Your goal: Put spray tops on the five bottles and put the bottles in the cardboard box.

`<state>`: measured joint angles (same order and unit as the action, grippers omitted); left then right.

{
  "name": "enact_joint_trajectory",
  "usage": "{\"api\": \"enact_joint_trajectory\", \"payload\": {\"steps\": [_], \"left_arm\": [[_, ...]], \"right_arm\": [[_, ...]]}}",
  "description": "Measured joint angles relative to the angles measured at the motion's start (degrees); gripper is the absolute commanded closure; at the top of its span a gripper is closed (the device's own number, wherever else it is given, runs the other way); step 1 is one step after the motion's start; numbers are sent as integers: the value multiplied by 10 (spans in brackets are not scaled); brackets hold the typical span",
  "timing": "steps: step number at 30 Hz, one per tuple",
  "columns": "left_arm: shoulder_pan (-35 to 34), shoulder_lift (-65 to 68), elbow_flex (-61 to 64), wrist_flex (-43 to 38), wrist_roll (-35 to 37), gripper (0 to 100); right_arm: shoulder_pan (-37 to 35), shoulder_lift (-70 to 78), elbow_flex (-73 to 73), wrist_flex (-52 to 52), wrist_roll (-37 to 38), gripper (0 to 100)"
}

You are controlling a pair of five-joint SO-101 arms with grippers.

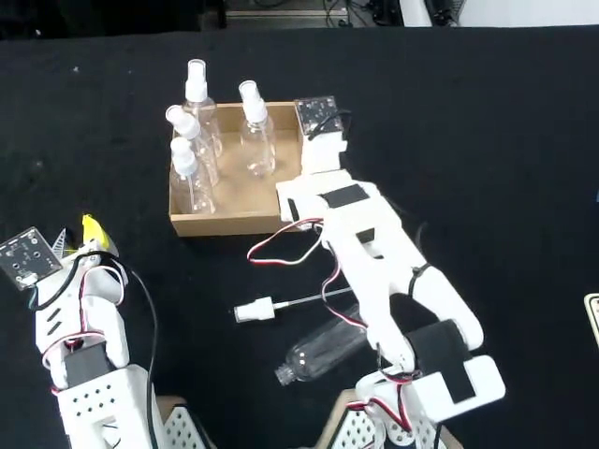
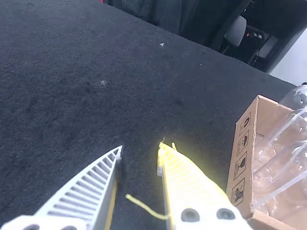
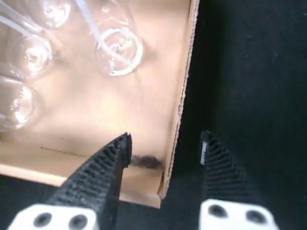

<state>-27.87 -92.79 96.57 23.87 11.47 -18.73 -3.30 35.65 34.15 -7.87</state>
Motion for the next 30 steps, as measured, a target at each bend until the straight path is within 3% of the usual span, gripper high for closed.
{"api": "enact_joint_trajectory", "payload": {"steps": [5, 10, 21, 25, 30], "left_arm": [[0, 0, 0, 0, 0, 898], [0, 0, 0, 0, 0, 898], [0, 0, 0, 0, 0, 898], [0, 0, 0, 0, 0, 898], [0, 0, 0, 0, 0, 898]], "right_arm": [[9, 17, 11, -34, 0, 810], [12, 25, 16, -46, 0, 903], [47, 25, 16, -51, 0, 912], [58, 25, 18, -51, -1, 983], [59, 25, 25, -51, 11, 988]]}}
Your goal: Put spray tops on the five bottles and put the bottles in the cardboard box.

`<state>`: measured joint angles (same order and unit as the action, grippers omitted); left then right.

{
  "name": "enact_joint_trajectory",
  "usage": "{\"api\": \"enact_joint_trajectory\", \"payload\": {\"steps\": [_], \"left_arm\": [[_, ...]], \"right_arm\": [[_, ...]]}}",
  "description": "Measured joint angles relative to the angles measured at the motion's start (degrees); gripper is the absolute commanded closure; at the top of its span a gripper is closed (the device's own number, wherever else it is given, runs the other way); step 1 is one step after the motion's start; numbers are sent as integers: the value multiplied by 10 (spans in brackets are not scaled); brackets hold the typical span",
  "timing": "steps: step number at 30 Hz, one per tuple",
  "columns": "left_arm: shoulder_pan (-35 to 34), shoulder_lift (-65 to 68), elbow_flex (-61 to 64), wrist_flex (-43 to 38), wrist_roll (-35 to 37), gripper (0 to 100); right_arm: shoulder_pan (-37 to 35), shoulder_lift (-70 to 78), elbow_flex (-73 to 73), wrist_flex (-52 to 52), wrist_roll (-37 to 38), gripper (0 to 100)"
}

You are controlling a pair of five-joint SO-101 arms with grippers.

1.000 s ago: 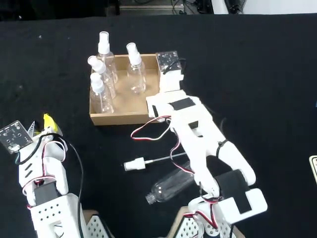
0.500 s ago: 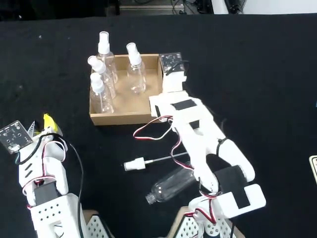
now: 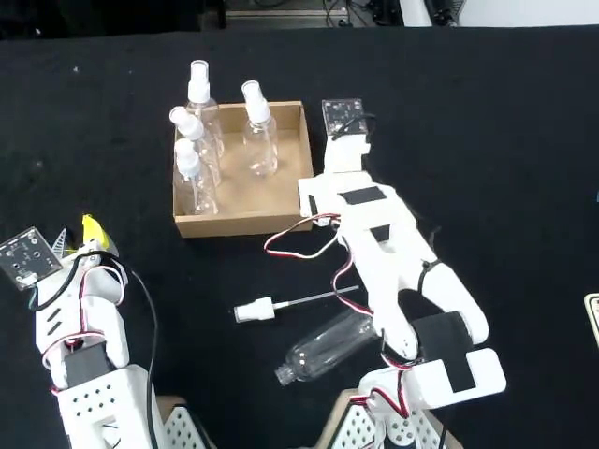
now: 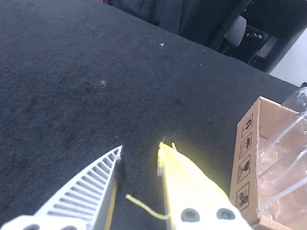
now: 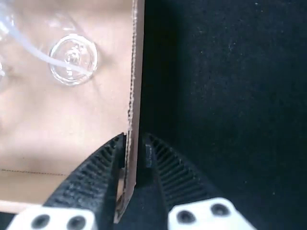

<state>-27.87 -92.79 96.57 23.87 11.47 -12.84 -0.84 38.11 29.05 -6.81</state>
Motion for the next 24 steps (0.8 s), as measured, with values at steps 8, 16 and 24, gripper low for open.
{"api": "enact_joint_trajectory", "payload": {"steps": [8, 16, 24], "left_arm": [[0, 0, 0, 0, 0, 898], [0, 0, 0, 0, 0, 898], [0, 0, 1, 0, 0, 898]], "right_arm": [[0, 0, 8, -1, 9, 988], [0, -11, 35, -4, 40, 988], [1, -58, 76, -4, 58, 988]]}}
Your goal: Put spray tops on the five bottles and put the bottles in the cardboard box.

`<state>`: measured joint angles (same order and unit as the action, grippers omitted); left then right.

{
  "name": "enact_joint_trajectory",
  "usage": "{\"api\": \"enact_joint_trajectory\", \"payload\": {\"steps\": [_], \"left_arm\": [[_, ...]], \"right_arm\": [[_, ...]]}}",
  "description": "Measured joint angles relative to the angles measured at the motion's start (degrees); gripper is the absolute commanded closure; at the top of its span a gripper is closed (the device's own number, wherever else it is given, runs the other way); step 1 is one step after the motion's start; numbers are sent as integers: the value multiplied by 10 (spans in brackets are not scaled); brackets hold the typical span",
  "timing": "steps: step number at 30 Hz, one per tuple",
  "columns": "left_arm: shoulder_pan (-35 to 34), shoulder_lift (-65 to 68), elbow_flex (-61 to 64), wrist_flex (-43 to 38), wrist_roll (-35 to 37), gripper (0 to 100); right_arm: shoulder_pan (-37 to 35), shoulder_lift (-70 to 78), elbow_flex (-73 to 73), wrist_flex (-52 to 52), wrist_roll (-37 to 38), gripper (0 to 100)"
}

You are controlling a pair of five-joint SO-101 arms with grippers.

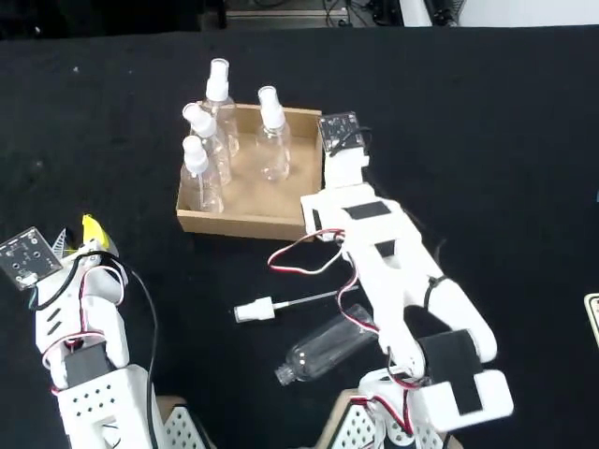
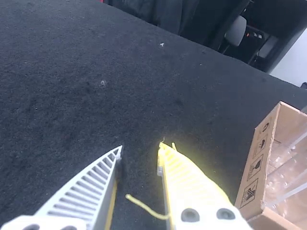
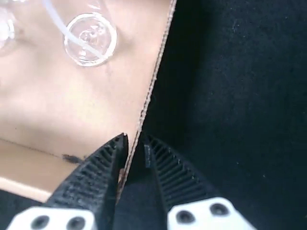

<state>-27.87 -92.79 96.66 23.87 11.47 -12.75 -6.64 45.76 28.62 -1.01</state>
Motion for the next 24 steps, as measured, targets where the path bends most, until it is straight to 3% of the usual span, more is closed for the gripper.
{"api": "enact_joint_trajectory", "payload": {"steps": [16, 24], "left_arm": [[0, 0, 0, 0, 0, 898], [0, 0, 0, 0, 0, 898]], "right_arm": [[0, -11, 3, 10, 91, 988], [12, -11, 3, 10, 99, 988]]}}
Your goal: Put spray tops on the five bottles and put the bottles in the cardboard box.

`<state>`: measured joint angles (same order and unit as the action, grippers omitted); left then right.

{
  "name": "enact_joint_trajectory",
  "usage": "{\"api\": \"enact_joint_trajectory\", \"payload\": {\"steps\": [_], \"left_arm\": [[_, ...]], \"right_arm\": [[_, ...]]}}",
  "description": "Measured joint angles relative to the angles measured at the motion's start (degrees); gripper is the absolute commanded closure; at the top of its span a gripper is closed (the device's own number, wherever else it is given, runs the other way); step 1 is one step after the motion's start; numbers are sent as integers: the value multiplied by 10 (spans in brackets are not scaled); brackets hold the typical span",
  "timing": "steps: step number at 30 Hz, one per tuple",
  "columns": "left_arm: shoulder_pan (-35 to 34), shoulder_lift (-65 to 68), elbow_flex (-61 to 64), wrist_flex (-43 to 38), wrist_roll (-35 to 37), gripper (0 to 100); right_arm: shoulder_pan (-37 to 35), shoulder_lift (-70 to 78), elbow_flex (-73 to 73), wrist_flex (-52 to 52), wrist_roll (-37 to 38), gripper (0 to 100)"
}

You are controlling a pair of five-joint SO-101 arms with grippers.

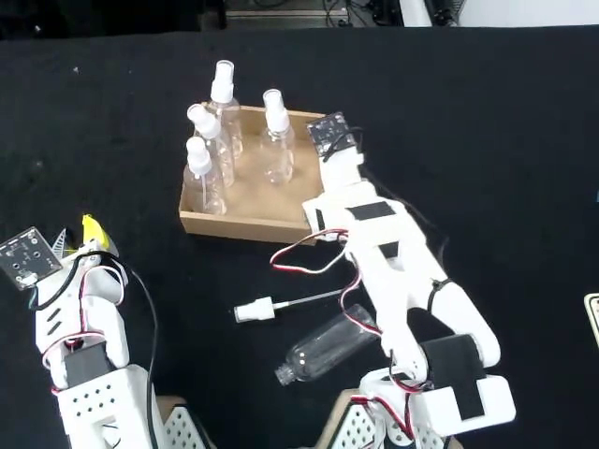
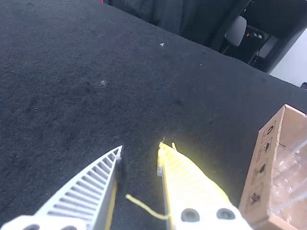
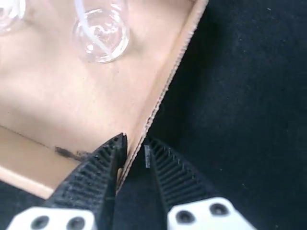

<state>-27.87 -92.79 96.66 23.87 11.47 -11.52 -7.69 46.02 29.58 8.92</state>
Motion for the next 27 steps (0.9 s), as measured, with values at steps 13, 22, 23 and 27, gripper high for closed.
{"api": "enact_joint_trajectory", "payload": {"steps": [13, 22, 23, 27], "left_arm": [[0, 0, 0, 0, 0, 898], [0, 0, 0, 0, 0, 898], [0, 0, 0, 0, 0, 898], [0, 0, 0, 0, 0, 898]], "right_arm": [[18, 0, 0, 0, 0, 959], [18, 0, -21, 24, 0, 772], [18, 0, -31, 35, 0, 772], [19, 0, -83, 101, 1, 769]]}}
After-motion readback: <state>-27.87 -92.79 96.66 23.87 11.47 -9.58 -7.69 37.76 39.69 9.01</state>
